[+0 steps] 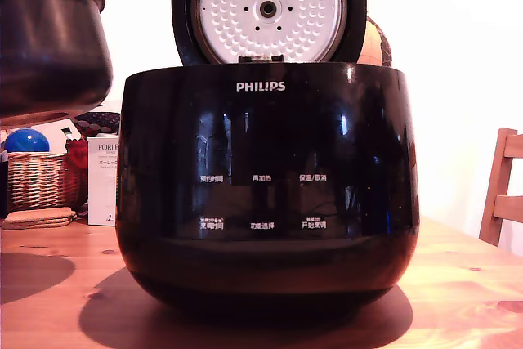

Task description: Place the pot you are holding inside the rice cooker

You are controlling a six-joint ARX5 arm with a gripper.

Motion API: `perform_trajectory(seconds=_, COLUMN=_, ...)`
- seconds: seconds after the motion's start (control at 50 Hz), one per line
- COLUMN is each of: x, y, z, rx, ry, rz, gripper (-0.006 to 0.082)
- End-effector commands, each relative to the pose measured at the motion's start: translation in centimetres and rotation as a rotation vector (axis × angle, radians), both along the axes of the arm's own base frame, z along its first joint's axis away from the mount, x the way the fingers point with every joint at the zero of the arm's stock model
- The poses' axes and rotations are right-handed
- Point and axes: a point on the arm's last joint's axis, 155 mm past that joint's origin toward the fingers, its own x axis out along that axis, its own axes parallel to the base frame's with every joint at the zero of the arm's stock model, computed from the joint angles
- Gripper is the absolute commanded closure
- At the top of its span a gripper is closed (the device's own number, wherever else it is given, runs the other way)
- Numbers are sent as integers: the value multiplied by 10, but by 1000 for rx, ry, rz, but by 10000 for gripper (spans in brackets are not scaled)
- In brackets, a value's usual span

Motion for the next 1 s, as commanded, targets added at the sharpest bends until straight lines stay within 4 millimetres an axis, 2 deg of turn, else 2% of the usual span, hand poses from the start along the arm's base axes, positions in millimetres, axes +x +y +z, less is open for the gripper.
perform_trajectory(seconds=0.0, x=5, y=7, z=8, rx=10, ry=-56, rz=21, gripper=788)
perform_trajectory(seconds=0.36, x=-5, y=7, z=21, rx=-44, ry=-94, rz=10, gripper=789)
perform_trajectory(seconds=0.98, x=-39, y=-17, z=47, rx=-148, ry=-166, rz=-141, gripper=789)
